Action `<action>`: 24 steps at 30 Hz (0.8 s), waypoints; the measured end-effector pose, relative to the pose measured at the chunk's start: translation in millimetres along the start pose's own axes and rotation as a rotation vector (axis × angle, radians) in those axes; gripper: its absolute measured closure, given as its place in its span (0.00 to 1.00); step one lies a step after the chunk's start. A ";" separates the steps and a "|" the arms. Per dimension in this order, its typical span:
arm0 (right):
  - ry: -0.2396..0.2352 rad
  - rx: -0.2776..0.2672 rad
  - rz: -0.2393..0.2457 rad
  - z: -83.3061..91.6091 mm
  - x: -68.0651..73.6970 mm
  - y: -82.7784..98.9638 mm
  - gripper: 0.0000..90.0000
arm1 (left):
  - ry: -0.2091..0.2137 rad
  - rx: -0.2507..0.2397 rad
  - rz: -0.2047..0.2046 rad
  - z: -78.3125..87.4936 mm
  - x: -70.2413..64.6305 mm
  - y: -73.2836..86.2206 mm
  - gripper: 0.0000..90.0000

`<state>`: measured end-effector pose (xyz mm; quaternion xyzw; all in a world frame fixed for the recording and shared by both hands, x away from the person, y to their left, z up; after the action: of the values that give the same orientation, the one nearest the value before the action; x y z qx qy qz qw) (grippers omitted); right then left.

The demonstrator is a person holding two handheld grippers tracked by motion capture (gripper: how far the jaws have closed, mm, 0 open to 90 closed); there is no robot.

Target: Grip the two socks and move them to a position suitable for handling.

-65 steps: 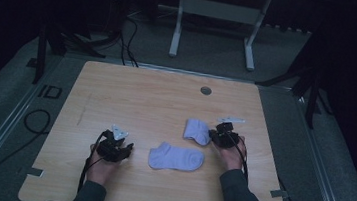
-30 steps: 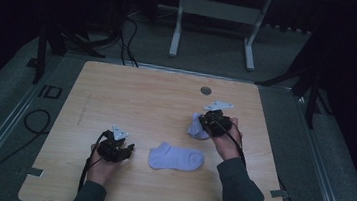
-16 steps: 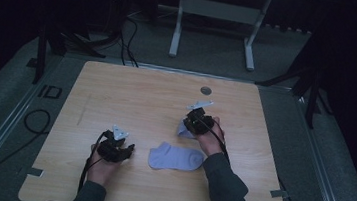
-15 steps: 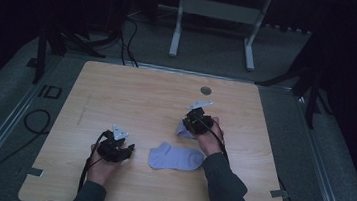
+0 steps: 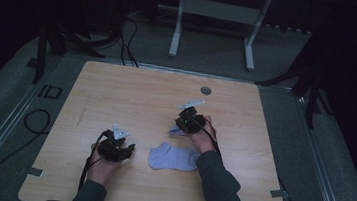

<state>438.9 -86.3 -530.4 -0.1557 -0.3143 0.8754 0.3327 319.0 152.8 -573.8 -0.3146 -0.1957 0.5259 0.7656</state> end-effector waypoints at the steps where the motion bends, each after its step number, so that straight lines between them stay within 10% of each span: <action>1: -0.001 0.002 0.008 -0.8 1.0 -0.3 0.93 | 0.002 -0.002 -0.002 -0.4 -0.3 -0.3 0.61; 13: -0.041 0.005 0.025 -6.7 3.5 -1.0 0.92 | 0.002 -0.002 -0.002 -1.0 -1.9 -0.8 0.61; 24: -0.023 -0.075 0.009 10.0 -4.1 -4.6 0.63 | 0.002 -0.002 -0.004 -0.8 -2.3 -0.5 0.61</action>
<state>439.3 -90.9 -519.6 -0.1593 -0.3500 0.8663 0.3188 318.9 150.3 -574.0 -0.3156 -0.1963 0.5237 0.7665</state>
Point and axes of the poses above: each handheld gripper's, and its own axes: z roughly backward along the jaws, y roughly out of its underside, x roughly to its left, the point moved 2 cm from there along -z, roughly forward along the jaws, and after that the axes turned 3 degrees about z, right-handed, at the moved point
